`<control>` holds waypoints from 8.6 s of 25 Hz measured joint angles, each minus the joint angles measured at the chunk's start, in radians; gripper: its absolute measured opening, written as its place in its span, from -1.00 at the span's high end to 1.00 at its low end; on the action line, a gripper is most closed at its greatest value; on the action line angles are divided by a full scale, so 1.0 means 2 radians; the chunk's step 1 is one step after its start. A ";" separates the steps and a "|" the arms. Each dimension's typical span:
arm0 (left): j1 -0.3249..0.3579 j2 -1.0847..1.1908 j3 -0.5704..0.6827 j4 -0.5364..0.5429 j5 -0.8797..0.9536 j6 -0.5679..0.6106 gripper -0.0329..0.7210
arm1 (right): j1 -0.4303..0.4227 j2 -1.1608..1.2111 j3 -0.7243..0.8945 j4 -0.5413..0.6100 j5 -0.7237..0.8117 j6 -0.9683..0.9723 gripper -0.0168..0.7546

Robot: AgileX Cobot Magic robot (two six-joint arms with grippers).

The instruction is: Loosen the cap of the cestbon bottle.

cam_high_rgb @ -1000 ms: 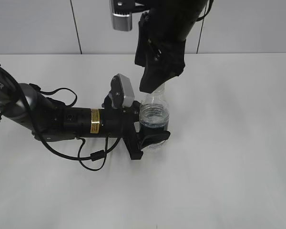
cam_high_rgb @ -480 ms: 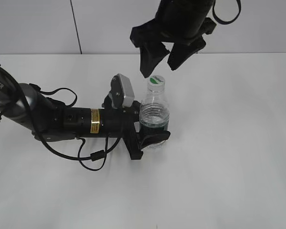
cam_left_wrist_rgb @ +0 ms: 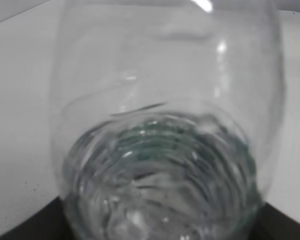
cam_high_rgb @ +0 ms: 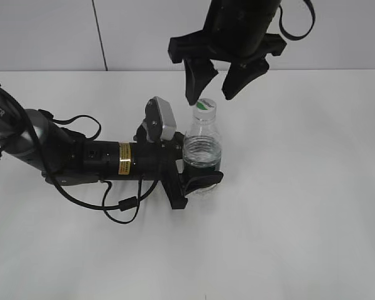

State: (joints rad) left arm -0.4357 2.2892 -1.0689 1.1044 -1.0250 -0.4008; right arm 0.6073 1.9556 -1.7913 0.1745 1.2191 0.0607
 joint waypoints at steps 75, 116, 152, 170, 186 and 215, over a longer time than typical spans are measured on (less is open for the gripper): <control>0.000 0.000 0.000 -0.005 0.000 -0.005 -0.16 | 0.000 0.022 -0.004 0.010 0.001 -0.808 0.19; 0.001 0.000 0.000 0.000 -0.003 -0.002 -0.16 | 0.000 -0.006 -0.036 0.003 0.002 -0.096 -0.32; 0.001 0.000 0.000 0.000 -0.004 -0.002 -0.16 | 0.005 0.021 0.003 0.006 0.002 0.032 -0.16; 0.001 0.000 0.000 0.000 -0.004 -0.001 -0.16 | 0.005 0.021 0.003 0.005 0.001 -0.411 0.17; 0.001 0.000 0.000 0.000 -0.004 -0.001 -0.16 | 0.005 0.020 0.003 -0.001 0.001 -0.755 0.17; 0.000 0.001 0.000 0.001 -0.006 -0.001 -0.16 | -0.013 -0.035 0.004 -0.052 0.002 -0.582 0.20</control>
State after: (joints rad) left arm -0.4354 2.2903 -1.0691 1.1061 -1.0363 -0.4027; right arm 0.5822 1.8863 -1.7840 0.0708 1.2221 -1.1037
